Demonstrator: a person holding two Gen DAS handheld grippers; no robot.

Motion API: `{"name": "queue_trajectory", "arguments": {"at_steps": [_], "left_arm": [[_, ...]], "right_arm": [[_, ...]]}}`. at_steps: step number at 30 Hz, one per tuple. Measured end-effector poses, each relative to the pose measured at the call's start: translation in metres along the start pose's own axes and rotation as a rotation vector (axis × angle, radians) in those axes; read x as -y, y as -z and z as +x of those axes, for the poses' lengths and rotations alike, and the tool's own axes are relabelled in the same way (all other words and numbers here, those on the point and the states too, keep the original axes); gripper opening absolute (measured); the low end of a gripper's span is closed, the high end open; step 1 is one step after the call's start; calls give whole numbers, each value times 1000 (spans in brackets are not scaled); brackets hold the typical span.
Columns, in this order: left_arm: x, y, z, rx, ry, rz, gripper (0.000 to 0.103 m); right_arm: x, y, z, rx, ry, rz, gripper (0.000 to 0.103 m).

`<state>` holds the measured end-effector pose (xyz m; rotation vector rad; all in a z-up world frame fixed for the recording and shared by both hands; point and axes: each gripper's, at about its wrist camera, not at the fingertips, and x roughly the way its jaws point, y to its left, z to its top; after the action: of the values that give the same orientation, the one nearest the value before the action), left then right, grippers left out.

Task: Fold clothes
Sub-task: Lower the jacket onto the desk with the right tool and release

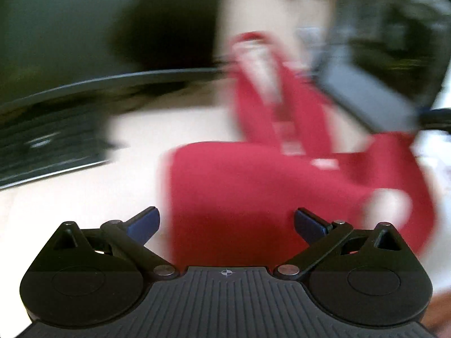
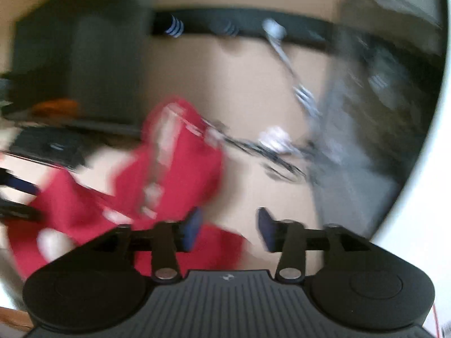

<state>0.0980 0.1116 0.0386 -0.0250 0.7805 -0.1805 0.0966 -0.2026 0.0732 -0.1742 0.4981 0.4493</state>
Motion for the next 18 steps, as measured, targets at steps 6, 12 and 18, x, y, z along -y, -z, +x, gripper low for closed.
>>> {"name": "queue_trajectory", "arguments": {"at_steps": [6,12,18], "left_arm": [[-24,-5,5,31,-119,-79,103],[-39,-6,4,30,-171,-89,103],[-40,-19,-26,130,126,-91,103]], "right_arm": [[-46,-7,44,-37,-162,-73,56],[-57,17,64,-45,85,-246,46],[-40,2,47,17,122,-218,49]]}}
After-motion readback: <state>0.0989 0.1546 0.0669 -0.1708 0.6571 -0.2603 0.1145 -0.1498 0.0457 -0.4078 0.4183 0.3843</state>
